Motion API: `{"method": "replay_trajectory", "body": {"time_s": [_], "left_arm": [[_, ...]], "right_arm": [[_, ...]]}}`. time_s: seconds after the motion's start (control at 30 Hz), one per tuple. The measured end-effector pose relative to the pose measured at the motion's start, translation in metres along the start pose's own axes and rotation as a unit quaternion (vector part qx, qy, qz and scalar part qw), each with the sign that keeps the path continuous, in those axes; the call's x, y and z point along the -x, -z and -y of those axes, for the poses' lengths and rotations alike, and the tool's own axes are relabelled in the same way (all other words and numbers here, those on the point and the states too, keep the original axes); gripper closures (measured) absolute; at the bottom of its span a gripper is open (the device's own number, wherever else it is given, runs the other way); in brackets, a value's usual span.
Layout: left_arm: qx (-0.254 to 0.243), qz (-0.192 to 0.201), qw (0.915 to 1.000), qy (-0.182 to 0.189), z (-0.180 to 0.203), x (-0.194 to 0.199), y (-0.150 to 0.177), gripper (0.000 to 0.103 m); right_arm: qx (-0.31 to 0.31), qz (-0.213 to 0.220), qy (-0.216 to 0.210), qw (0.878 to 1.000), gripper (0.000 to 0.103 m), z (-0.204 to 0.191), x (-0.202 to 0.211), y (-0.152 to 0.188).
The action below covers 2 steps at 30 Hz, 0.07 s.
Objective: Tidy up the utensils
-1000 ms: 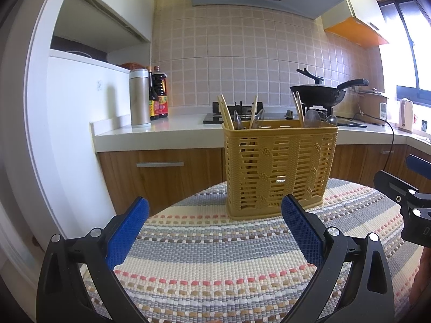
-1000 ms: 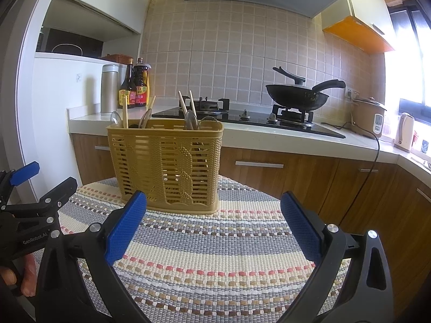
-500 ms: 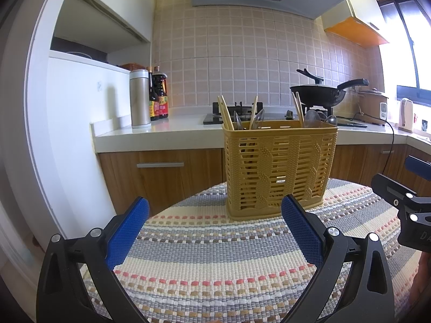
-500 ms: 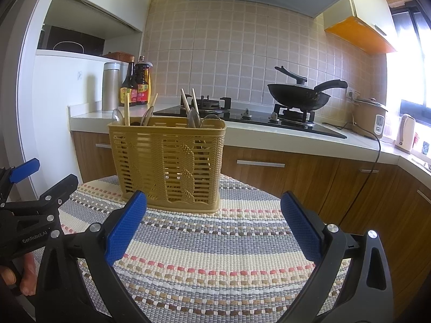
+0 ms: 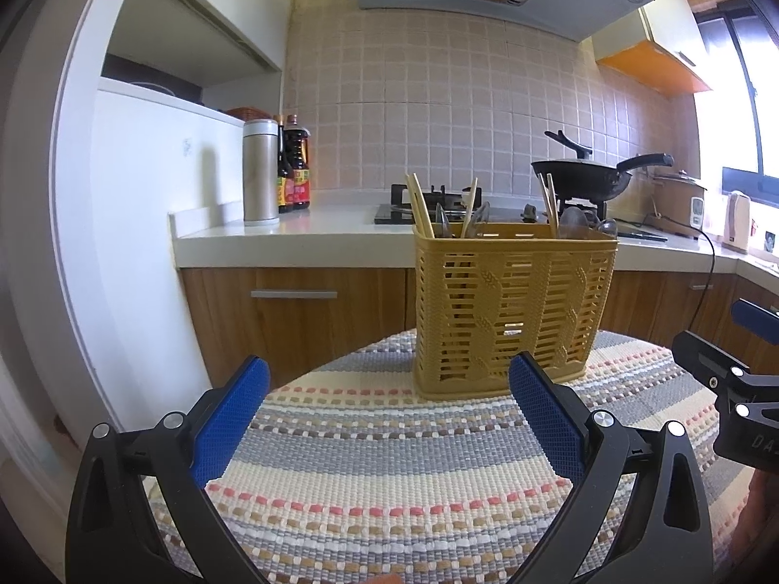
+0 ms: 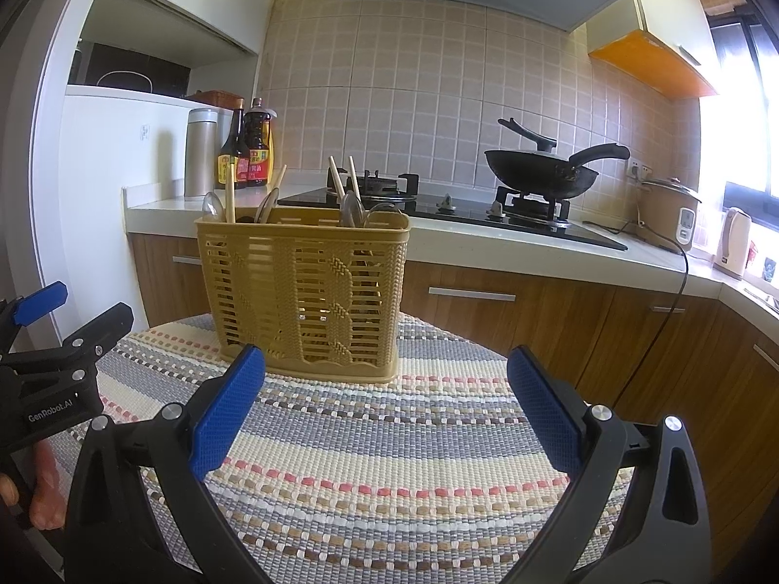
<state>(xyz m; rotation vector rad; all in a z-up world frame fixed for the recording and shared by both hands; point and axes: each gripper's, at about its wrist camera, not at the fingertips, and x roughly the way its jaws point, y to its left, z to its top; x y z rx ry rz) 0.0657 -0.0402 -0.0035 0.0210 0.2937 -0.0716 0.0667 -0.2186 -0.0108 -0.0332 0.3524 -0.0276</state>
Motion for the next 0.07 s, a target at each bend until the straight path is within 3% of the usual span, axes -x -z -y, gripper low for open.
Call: {"method": "replay_trajectory", "body": {"time_s": [0.07], "left_arm": [[-0.003, -0.001, 1.0, 0.001, 0.0017, -0.0002, 0.0006, 0.007]], "right_arm": [[0.0, 0.001, 0.0, 1.0, 0.008, -0.0003, 0.0001, 0.0002]]}}
